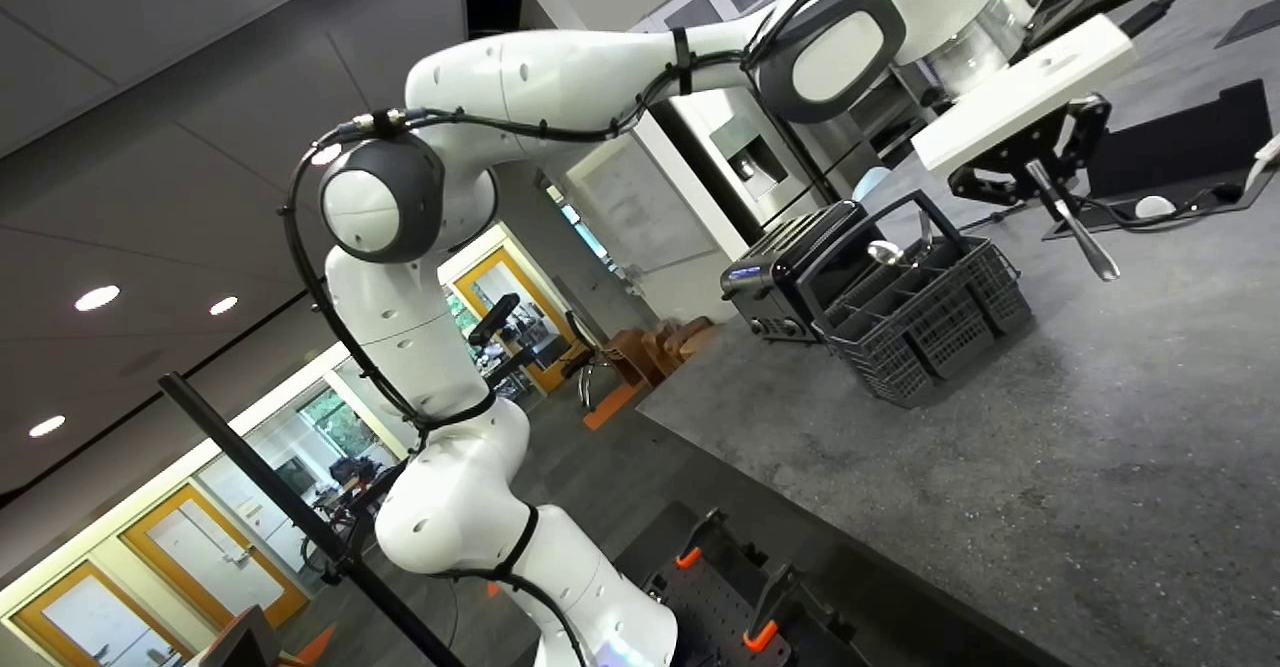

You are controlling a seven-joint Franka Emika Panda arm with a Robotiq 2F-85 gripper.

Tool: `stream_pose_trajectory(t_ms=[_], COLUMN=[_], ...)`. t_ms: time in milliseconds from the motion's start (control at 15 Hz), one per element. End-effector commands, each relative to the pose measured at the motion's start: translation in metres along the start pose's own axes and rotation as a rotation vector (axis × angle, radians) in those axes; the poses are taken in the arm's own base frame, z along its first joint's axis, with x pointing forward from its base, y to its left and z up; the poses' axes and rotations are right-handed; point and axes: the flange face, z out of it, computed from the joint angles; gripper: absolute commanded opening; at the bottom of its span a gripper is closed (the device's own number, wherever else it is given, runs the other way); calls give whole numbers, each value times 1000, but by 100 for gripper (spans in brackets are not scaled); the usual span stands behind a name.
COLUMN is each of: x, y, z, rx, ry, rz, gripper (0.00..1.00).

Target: Put the fork in the grey rack

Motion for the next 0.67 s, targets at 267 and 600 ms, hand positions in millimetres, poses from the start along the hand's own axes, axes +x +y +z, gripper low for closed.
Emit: stream_pose_trajectory(t_ms=[267, 600], x=[-11, -7], y=[-10, -5], z=[-2, -3], rx=[109, 111], ry=[-28, 180], rz=[-50, -160], gripper=[8, 2])
